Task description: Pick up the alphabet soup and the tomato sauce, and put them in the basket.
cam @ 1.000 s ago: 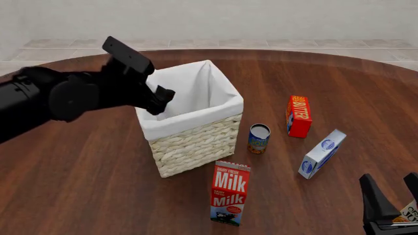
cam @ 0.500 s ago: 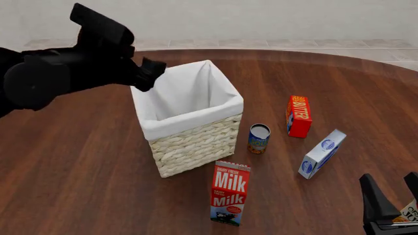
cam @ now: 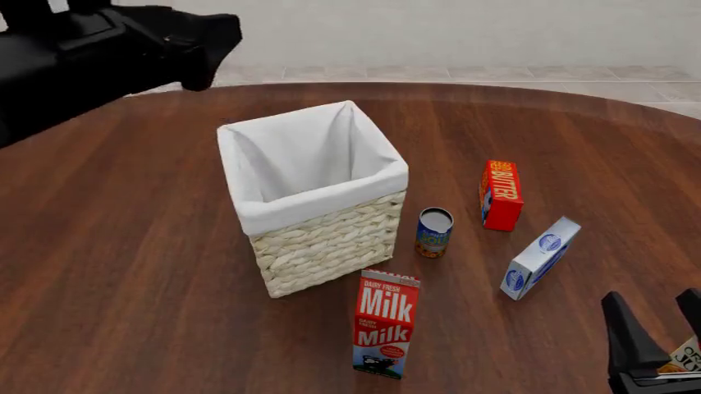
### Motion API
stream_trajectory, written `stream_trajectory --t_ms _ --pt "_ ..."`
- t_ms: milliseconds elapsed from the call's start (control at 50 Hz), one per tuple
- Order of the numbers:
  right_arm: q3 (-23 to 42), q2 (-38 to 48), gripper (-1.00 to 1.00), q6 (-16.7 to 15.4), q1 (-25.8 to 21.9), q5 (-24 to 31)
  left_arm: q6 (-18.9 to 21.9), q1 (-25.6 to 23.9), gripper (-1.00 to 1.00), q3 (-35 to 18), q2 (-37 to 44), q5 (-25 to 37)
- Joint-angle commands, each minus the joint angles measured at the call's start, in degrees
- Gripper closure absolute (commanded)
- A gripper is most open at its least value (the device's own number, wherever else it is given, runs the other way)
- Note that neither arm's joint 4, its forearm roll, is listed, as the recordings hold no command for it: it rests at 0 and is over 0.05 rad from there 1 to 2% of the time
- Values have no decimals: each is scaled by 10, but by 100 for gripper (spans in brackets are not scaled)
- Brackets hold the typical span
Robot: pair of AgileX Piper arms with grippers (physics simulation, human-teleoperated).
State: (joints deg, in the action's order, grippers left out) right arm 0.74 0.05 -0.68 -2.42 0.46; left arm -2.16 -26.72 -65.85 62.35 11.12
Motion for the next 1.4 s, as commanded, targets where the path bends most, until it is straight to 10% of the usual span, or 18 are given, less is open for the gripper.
stream_trajectory --t_ms 20,460,1020,1400 --pt "-1 0 -100 0 -3 1 -68 2 -100 4 -52 -32" --pt "21 10 -100 -1 -31 14 -258 74 -100 54 -162 -129" --pt "188 139 -100 6 -110 43 -283 78 -100 79 -175 -149" --pt "312 255 -100 -55 -177 62 -293 77 -100 87 -174 -155"
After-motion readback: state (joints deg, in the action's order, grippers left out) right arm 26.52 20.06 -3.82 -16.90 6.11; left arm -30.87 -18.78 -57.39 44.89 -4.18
